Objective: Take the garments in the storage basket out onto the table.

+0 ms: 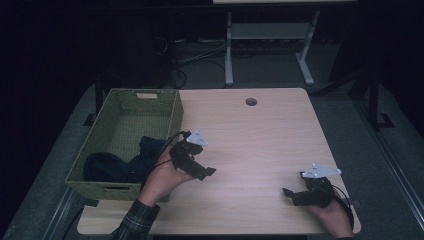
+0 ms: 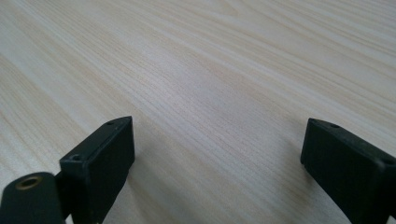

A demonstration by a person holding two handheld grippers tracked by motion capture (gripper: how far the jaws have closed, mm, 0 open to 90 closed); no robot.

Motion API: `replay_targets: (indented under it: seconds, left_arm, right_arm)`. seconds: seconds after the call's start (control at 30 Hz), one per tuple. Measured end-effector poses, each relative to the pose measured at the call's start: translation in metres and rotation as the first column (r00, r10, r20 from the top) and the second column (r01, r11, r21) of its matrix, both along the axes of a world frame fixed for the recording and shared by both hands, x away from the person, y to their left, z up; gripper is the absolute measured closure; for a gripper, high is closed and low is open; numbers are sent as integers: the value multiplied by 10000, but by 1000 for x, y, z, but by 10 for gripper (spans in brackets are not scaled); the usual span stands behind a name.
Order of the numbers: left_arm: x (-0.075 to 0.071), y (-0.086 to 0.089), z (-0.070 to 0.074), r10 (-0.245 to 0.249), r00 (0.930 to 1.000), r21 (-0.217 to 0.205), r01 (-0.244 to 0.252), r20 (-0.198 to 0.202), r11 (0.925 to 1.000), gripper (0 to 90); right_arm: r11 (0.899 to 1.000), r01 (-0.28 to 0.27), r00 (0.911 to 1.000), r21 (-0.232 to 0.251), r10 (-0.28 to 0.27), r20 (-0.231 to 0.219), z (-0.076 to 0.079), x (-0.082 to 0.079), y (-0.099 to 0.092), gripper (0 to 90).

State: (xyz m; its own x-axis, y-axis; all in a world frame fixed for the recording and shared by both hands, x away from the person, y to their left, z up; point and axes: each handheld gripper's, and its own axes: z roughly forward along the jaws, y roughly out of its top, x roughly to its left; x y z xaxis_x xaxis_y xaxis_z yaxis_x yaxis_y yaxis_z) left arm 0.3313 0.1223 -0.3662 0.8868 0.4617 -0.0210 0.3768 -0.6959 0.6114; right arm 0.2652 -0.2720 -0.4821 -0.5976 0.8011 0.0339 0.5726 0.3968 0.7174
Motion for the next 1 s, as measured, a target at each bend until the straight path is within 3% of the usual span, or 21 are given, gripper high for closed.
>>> replay_targets:
  seconds: [0.47, 0.83, 1.0]
  left_arm:
    - [14, 21, 25, 83, 9999, -183, -81, 110, 9998, 154]
    - [16, 48, 36, 598, 9979, -412, -588, 235, 9974, 155]
    - [16, 64, 42, 804, 9961, -509, -785, 359, 9956, 205]
  right_arm:
    - [10000, -2, 10000, -12, 2, 22, 0, 0, 0, 96]
    - [10000, -8, 10000, -23, 9, 12, 0, 0, 0, 96]
    - [10000, -9, 10000, -21, 9, 12, 0, 0, 0, 95]
